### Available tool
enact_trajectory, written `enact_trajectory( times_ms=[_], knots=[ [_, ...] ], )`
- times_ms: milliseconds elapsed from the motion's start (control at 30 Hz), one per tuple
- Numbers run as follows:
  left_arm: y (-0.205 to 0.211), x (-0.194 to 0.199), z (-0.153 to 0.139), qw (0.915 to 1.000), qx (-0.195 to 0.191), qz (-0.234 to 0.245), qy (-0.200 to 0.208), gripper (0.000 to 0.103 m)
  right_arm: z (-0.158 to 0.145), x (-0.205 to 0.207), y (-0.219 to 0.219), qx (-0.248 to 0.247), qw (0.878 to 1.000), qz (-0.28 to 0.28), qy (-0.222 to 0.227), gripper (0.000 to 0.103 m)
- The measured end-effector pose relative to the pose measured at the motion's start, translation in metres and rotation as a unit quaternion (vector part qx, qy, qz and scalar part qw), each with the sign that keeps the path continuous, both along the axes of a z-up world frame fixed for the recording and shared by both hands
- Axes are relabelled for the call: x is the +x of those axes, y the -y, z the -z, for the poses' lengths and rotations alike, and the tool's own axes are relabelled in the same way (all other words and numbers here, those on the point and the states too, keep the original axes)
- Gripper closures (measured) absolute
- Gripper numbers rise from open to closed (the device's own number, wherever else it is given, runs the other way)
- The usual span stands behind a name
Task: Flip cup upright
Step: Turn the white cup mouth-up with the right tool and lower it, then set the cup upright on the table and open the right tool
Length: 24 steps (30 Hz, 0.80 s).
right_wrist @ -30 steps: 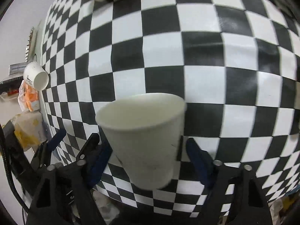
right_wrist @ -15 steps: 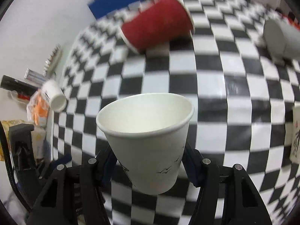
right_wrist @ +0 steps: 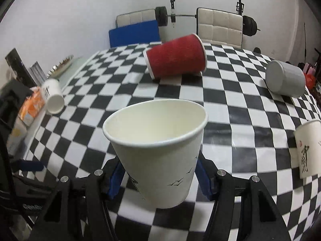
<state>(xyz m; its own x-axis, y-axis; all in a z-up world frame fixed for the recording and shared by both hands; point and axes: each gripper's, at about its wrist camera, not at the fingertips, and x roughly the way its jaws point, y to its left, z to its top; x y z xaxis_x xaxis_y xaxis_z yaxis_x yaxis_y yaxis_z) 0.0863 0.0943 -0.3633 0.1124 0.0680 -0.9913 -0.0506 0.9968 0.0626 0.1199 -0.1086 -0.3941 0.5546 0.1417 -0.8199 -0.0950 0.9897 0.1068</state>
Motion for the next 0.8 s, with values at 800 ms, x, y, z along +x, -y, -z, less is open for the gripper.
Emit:
enact_trajectory(
  times_ms=[800],
  knots=[
    [-0.002,-0.051,-0.045,0.9969,0.018,0.021,0.073,0.006,-0.034,-0.059,0.012,-0.032,0.999,0.032,-0.03,0.022]
  ],
)
